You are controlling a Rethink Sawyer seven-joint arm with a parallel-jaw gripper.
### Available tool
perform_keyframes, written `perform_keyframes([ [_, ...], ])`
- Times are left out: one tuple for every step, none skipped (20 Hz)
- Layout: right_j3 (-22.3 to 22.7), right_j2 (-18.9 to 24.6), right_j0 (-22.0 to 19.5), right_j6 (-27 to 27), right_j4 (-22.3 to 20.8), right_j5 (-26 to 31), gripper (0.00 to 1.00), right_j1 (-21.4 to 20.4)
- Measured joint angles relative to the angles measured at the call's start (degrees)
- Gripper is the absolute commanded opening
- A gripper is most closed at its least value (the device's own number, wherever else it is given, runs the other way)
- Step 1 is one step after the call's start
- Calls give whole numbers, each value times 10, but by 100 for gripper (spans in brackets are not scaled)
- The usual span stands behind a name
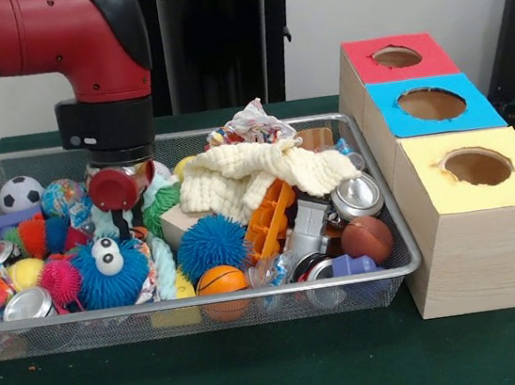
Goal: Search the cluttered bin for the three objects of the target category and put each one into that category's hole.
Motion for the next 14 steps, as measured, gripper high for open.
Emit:
perform_keyframes([
  [0, -7, 1, 0, -3, -20, 100, 4],
  [-1, -11, 1, 0, -4, -30, 100, 6],
  [0, -23, 3, 0, -4, -61, 100, 9],
  [0, -26, 3, 0, -4, -68, 100, 9],
  [0, -29, 3, 0, -4, -74, 100, 10],
  [1, -30, 3, 0, -4, -79, 100, 10],
  [1, -36, 4, 0, -4, -91, 100, 12],
  [0, -41, 8, 0, -4, -93, 0, 13],
  [0, -42, 9, 0, -4, -93, 0, 14],
  [0, -43, 10, 0, -4, -93, 0, 15],
  [0, -45, 11, 0, -4, -94, 0, 16],
  [-2, -47, 13, 0, -4, -94, 0, 17],
  [-3, -49, 15, 0, -3, -94, 0, 18],
  [-6, -52, 19, 0, -1, -94, 0, 18],
])
